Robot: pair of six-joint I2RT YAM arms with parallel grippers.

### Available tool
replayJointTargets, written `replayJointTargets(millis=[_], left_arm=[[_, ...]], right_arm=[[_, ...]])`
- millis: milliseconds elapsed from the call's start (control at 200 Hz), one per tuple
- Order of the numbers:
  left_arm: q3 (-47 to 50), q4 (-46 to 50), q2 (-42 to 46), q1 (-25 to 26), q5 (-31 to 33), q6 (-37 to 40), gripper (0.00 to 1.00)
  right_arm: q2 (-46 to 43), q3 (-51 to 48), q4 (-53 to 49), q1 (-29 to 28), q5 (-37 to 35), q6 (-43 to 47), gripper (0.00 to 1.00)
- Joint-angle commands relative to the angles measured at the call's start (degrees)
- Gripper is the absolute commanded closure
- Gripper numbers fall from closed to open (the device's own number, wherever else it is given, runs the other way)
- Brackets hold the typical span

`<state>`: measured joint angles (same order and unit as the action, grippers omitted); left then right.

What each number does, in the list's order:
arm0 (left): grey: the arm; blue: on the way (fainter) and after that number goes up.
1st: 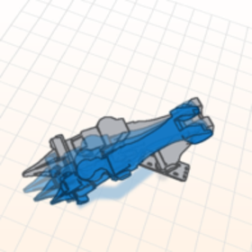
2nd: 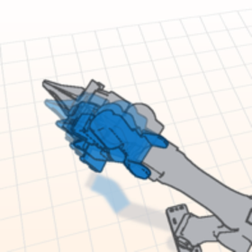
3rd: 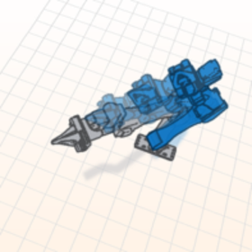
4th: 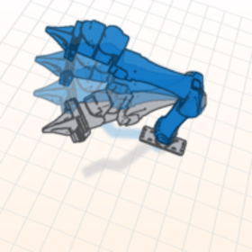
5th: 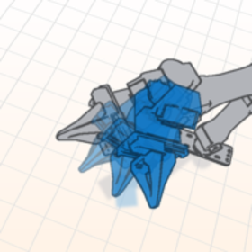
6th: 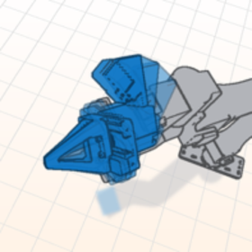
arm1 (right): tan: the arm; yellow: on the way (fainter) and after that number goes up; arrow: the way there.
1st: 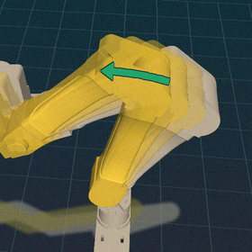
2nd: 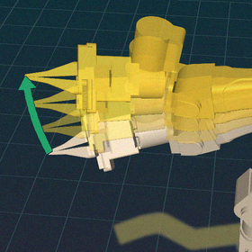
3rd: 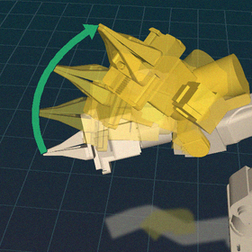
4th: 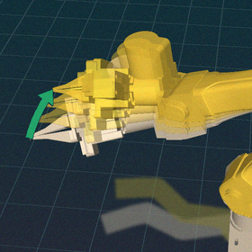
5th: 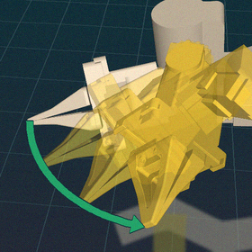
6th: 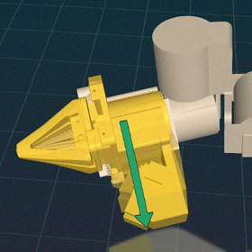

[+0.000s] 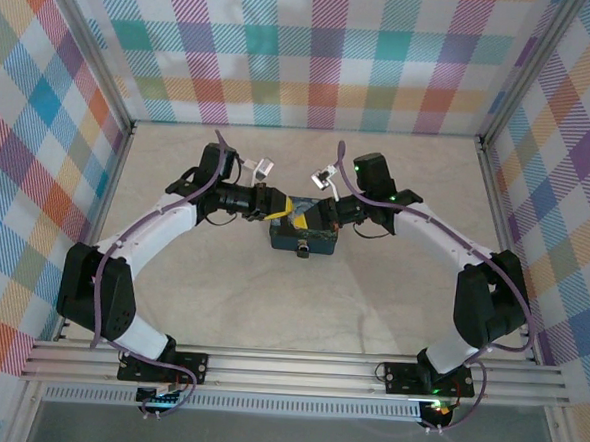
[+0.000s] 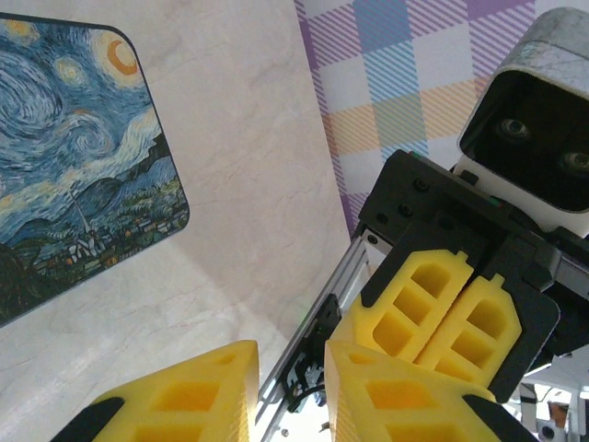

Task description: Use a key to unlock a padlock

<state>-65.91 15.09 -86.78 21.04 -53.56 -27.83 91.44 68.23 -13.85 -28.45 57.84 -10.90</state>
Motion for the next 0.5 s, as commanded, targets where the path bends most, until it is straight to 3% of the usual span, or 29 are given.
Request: replayJointTargets(millis=[0, 495], left_arm=[[1.1, -4.0, 0.4, 0.5, -1.8, -2.2, 0.75], [2.8, -7.0, 1.2, 0.4, -2.7, -3.9, 0.77]], right_arm=[[-0.1, -0.7, 2.8, 0.5, 2.3, -1.1, 0.98], [1.2, -2.1, 8.2, 2.5, 5.3, -5.5, 0.99]])
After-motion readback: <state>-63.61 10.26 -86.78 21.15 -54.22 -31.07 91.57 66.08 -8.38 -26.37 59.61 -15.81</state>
